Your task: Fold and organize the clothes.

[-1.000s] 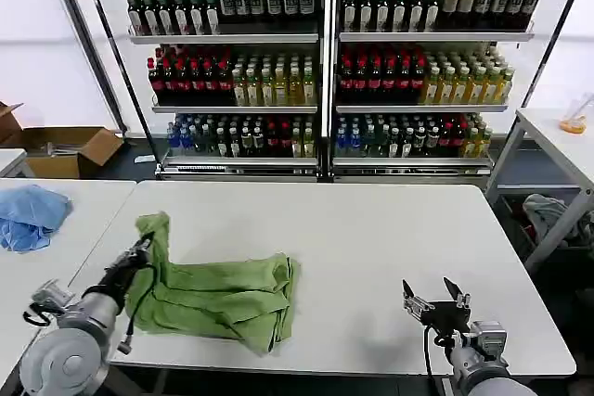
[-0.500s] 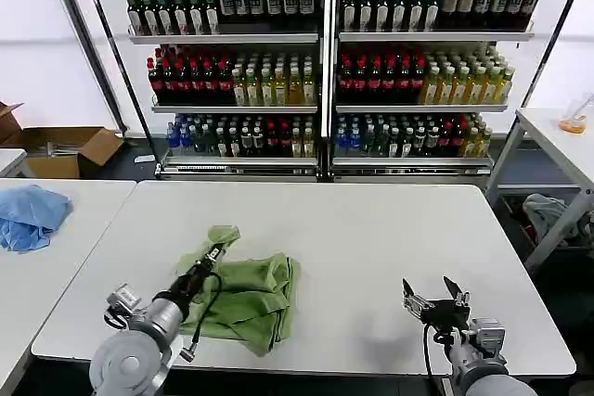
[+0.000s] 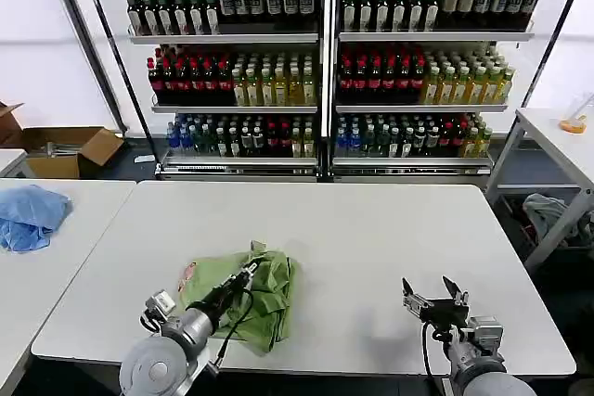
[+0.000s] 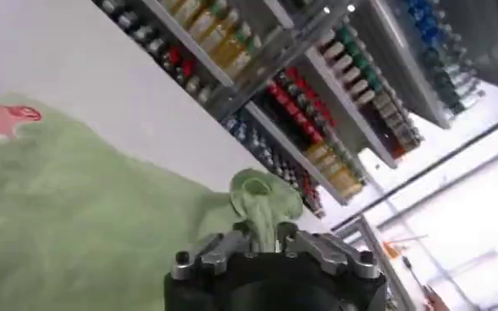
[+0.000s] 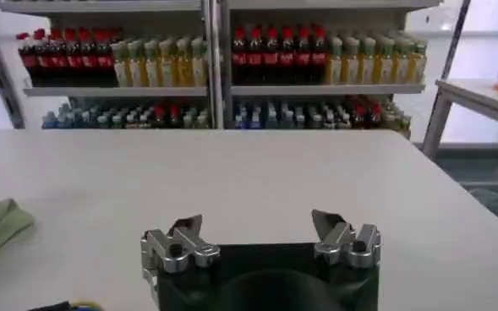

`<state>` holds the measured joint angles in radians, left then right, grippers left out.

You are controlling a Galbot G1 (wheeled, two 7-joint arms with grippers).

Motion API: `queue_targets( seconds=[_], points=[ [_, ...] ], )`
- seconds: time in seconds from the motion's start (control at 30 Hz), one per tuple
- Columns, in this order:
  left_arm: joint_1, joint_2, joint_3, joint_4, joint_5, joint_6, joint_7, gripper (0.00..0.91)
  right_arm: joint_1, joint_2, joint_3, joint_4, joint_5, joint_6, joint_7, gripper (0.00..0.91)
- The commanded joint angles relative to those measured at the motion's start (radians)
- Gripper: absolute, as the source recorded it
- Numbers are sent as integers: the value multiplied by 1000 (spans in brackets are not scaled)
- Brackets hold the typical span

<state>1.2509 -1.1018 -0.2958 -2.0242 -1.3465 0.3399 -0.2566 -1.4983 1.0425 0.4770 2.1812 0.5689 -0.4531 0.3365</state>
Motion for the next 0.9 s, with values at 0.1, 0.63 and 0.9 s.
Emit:
queue_targets(
  seconds=[0.1,0.63,0.9],
  points=[
    [32,34,-81,-91,38,18,22,907,8,6,-11,-12,-4,5,-3,907],
    [143,83,-267,129,416,-44,-4,907,24,9,-32,-33,-13,19,-12,907],
    [109,40,-210,191,423,-31,26,907,12,8,-24,-32,-20,24,-16,907]
  ],
)
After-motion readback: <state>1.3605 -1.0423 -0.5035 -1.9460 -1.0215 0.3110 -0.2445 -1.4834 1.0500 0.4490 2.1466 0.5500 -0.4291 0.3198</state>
